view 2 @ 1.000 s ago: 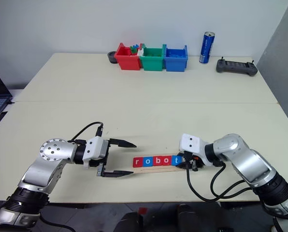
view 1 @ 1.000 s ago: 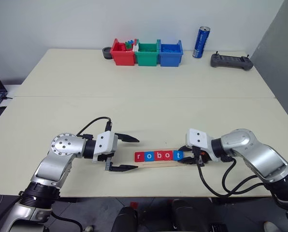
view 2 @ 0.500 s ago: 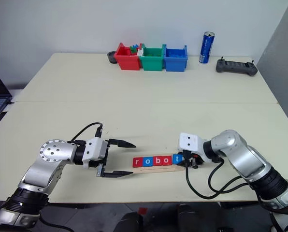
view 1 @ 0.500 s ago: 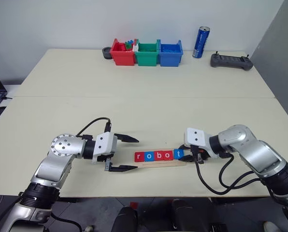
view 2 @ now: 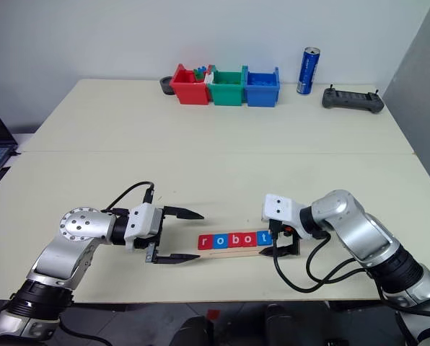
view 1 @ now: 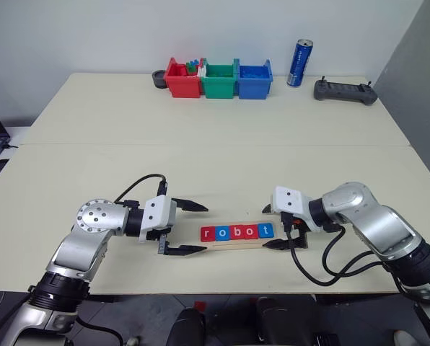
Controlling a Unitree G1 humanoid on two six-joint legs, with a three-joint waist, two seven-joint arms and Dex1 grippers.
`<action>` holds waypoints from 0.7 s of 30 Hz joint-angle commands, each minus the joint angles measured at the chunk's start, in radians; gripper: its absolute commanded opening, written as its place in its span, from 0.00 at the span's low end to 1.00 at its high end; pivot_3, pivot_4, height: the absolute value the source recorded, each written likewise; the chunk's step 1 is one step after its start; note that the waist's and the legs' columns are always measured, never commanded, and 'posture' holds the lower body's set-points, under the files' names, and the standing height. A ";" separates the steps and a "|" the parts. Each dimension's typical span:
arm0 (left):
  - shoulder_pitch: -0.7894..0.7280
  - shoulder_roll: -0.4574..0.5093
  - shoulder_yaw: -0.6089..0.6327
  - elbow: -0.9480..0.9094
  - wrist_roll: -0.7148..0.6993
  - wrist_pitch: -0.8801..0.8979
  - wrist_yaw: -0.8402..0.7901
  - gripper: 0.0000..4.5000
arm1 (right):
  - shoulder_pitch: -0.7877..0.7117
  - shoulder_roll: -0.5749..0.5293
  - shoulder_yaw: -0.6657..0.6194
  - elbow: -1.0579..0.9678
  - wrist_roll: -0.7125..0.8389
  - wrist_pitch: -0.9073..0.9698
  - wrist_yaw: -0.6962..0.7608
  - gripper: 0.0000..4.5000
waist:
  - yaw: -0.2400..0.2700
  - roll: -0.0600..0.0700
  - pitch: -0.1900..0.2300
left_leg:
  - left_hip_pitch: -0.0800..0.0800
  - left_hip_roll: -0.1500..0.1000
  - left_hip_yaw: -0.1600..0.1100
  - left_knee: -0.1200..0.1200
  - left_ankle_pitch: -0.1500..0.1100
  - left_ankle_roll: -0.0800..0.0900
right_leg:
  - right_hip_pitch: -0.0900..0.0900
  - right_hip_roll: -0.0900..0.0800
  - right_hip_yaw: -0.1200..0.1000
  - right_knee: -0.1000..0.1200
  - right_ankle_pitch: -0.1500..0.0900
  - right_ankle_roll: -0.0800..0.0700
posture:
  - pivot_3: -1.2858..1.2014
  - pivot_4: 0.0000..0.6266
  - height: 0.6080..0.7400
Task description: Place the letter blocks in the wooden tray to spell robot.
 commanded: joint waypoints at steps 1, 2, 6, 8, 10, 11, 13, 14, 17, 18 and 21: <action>-0.005 0.010 0.020 -0.019 -0.013 -0.012 0.000 1.00 | -0.010 -0.024 -0.078 -0.081 0.033 0.025 -0.014 0.89 | 0.000 0.000 0.000 | 0.000 0.000 0.000 0.000 0.000 0.000 | 0.000 0.000 0.000 0.000 0.000 0.000 | 0.52 0.24 1.00; -0.002 0.011 0.023 -0.012 -0.012 -0.017 -0.003 1.00 | 0.008 -0.041 -0.081 -0.096 0.028 0.016 -0.014 0.85 | 0.000 0.000 0.000 | 0.000 0.000 0.000 0.000 0.000 0.000 | 0.000 0.000 0.000 0.000 0.000 0.000 | 0.52 0.24 1.00; 0.005 0.015 0.029 0.012 -0.011 -0.037 -0.013 1.00 | 0.056 -0.075 -0.072 -0.115 0.003 -0.022 -0.024 0.53 | 0.001 0.000 0.000 | 0.000 0.000 0.000 0.000 0.000 0.000 | 0.000 0.000 -0.001 0.000 0.000 0.000 | 0.52 0.24 1.00; 0.005 0.018 0.032 0.031 -0.011 -0.052 -0.022 1.00 | 0.068 -0.082 -0.060 -0.116 -0.007 -0.038 -0.028 0.36 | 0.000 0.000 0.000 | 0.000 0.000 0.000 0.000 0.000 0.000 | 0.000 0.000 0.000 0.000 0.000 0.000 | 0.52 0.24 1.00; 0.002 0.021 0.034 0.050 -0.011 -0.064 -0.029 1.00 | 0.076 -0.089 -0.042 -0.111 -0.025 -0.059 -0.026 0.20 | -0.002 0.000 0.000 | 0.000 0.000 0.000 0.000 0.000 0.000 | 0.000 0.000 0.000 0.000 0.000 0.000 | 0.52 0.24 1.00; 0.001 0.022 0.036 0.055 -0.012 -0.067 -0.031 1.00 | 0.081 -0.094 -0.034 -0.108 -0.038 -0.071 -0.025 0.13 | -0.002 0.000 0.000 | 0.001 0.000 0.000 0.000 0.000 0.000 | 0.000 0.000 0.000 0.000 0.000 0.000 | 0.52 0.24 1.00; 0.000 0.022 0.039 0.062 -0.015 -0.068 -0.033 1.00 | 0.086 -0.098 -0.028 -0.105 -0.052 -0.083 -0.026 0.01 | -0.002 0.000 0.000 | 0.000 0.000 0.000 0.000 0.000 0.000 | 0.000 0.000 0.000 0.000 0.000 0.000 | 0.52 0.24 1.00; 0.002 0.023 0.042 0.062 -0.018 -0.067 -0.032 1.00 | 0.094 -0.101 -0.038 -0.121 -0.036 -0.073 -0.018 0.01 | -0.001 0.000 0.000 | 0.000 0.000 0.000 0.000 0.000 0.000 | 0.000 0.000 0.000 0.000 0.000 0.000 | 0.52 0.24 1.00; 0.021 0.039 0.062 0.037 -0.038 -0.038 -0.032 1.00 | 0.110 -0.068 -0.130 -0.179 0.055 -0.008 -0.040 0.10 | -0.001 0.000 0.000 | 0.000 0.000 0.000 0.000 0.000 0.000 | 0.000 0.000 0.000 0.000 0.000 0.000 | 0.52 0.24 1.00; 0.028 0.048 0.068 0.027 -0.039 -0.026 -0.028 1.00 | 0.116 -0.068 -0.157 -0.197 0.076 0.005 -0.043 0.14 | -0.002 0.000 0.000 | 0.000 0.000 0.000 0.000 0.000 0.000 | 0.000 0.000 0.000 0.000 0.000 0.000 | 0.52 0.24 1.00; 0.051 0.066 0.082 -0.017 -0.045 0.022 -0.007 1.00 | 0.153 -0.088 -0.220 -0.244 0.121 0.019 -0.045 0.37 | 0.000 0.000 0.000 | 0.000 0.000 0.000 0.000 0.000 0.000 | 0.000 0.000 0.000 0.000 0.000 0.000 | 0.52 0.24 1.00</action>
